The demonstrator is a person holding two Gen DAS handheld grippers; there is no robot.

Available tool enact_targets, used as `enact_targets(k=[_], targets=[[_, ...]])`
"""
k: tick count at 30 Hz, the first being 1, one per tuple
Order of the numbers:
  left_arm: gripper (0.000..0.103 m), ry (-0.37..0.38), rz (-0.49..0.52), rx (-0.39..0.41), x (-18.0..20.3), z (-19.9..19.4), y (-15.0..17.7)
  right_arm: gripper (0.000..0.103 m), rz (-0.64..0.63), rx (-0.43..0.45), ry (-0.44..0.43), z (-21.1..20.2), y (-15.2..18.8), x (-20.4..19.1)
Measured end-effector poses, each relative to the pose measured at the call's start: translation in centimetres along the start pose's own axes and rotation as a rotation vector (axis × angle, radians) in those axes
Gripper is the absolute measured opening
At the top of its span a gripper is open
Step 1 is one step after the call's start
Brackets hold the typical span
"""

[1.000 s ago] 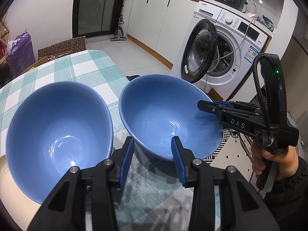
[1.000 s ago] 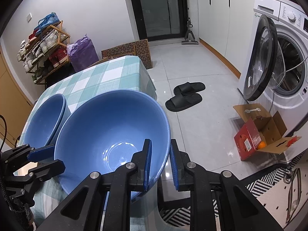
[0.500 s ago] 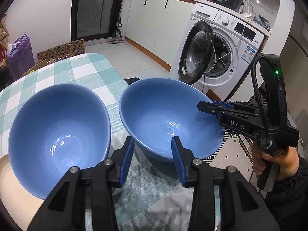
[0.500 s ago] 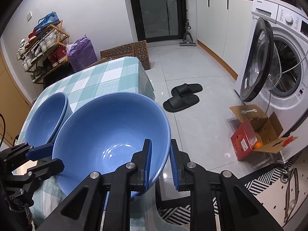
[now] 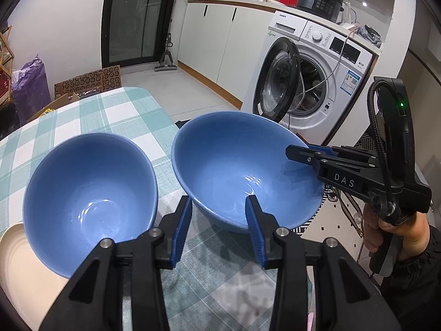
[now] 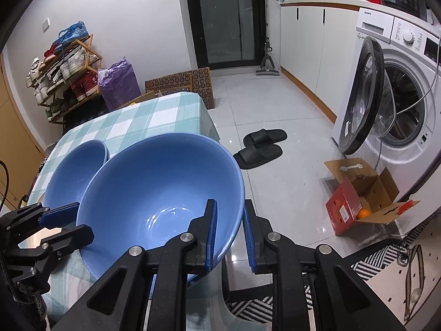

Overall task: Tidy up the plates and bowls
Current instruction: 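Lift the larger blue bowl with both grippers over the smaller blue bowl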

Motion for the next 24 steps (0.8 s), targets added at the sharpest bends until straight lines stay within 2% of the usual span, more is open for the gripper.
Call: enact_targets(k=[24], targets=[[0.039,-0.024,0.019,0.1,0.6,-5.5,-0.5,0.019,-0.037,0.106,0.008,-6.4,-0.4,-2.2]])
Point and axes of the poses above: each gripper's, at about its wrist camera, not at the fingertips, and z roughly the way its jaws point, x to its right, y to its underside, the point moved 6 cm from there along z, roughly the way its jaws point, and after that the axes turned 6 degrees about -x, right-handed, at the moved point
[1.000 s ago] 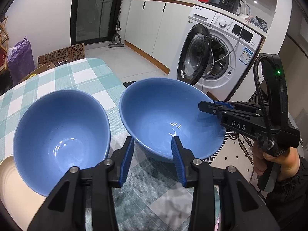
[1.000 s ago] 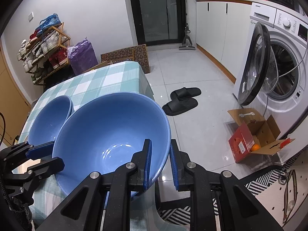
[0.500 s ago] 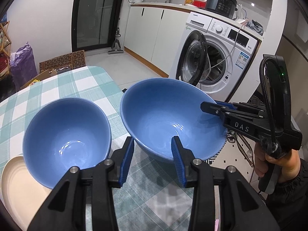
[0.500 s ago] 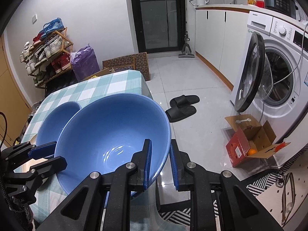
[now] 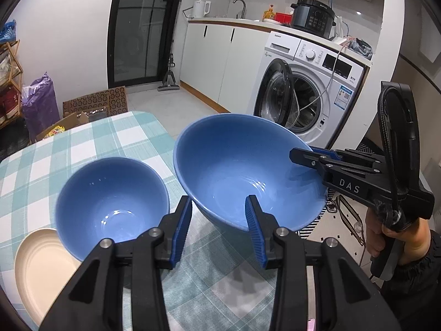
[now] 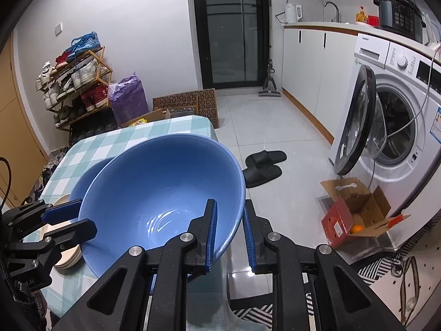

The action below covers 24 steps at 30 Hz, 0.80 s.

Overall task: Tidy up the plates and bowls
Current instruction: 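Lift the larger blue bowl with both grippers over the smaller blue bowl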

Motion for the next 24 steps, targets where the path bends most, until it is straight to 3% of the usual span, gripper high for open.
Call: enact_targets(k=[24], targets=[[0.039,-0.039,-0.038,0.081,-3.0,-4.1,-0.6,0.019,-0.072,0.064,-0.019,-2.4,-2.9,-4.5]])
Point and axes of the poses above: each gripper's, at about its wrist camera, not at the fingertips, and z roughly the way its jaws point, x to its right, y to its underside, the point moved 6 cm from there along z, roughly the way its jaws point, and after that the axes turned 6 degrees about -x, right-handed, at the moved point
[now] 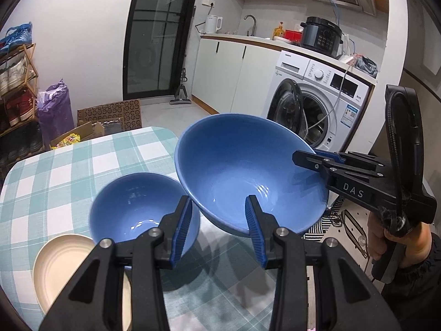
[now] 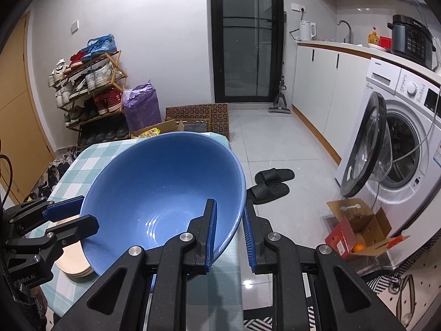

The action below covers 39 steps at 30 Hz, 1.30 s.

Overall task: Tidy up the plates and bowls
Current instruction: 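Lift the larger blue bowl with both grippers over the smaller blue bowl, then lower the held blue bowl into the smaller blue bowl with both grippers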

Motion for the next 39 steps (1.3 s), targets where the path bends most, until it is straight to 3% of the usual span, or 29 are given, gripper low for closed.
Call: enact_targets(k=[20,39], targets=[[0.039,-0.052,-0.068,0.036,-5.8,-2.7,0.7,0.019,-0.072,0.007,-0.051,1.7,-2.2,-7.2],[0.039,-0.091,-0.137,0.008,-10.4,-1.3,2.2,0.019,-0.116,-0.047,-0.081,6.7,-2.3,-12.2]])
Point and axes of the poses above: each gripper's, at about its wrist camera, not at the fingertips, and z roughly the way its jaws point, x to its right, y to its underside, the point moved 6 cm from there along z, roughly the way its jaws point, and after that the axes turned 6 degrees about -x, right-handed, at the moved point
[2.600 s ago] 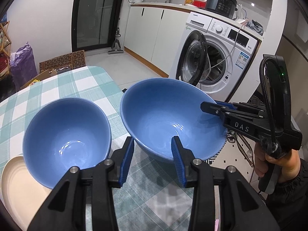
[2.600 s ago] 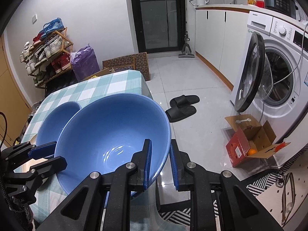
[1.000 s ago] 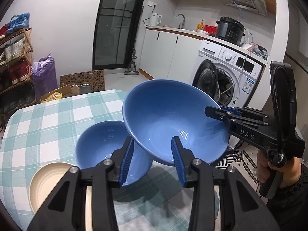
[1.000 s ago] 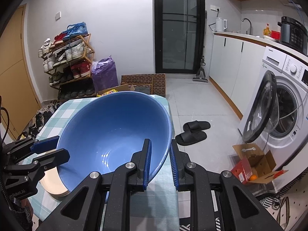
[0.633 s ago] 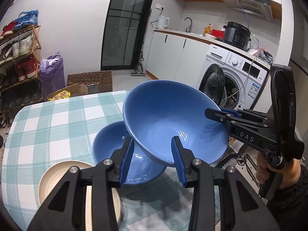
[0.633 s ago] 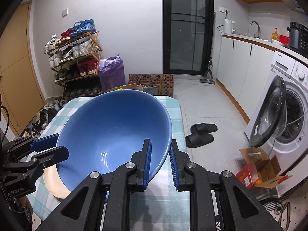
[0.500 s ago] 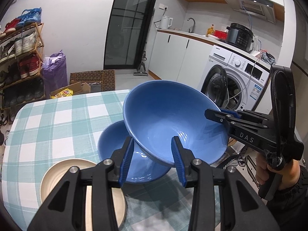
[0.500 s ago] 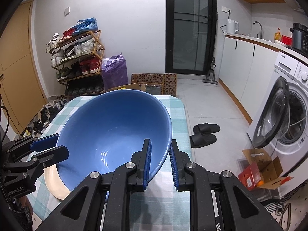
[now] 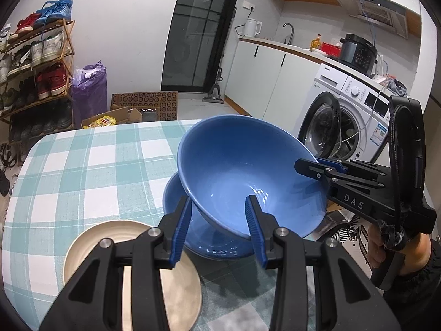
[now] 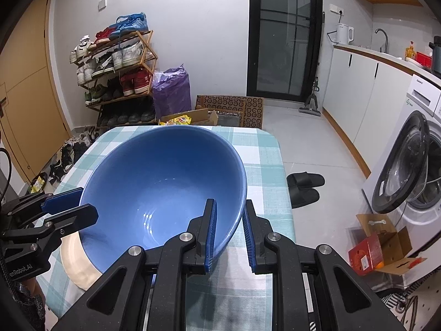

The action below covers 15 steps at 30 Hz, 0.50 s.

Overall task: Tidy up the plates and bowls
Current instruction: 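Lower the held blue bowl into the smaller blue bowl with both grippers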

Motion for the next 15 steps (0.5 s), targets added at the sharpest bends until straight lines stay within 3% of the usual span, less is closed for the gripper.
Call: enact_targets(k=[15], targets=[[0.039,-0.03,-0.026,-0.042,-2.1,2.0,1.1,0.019,-0.022,-0.051,-0.005,3.7,0.5,-1.3]])
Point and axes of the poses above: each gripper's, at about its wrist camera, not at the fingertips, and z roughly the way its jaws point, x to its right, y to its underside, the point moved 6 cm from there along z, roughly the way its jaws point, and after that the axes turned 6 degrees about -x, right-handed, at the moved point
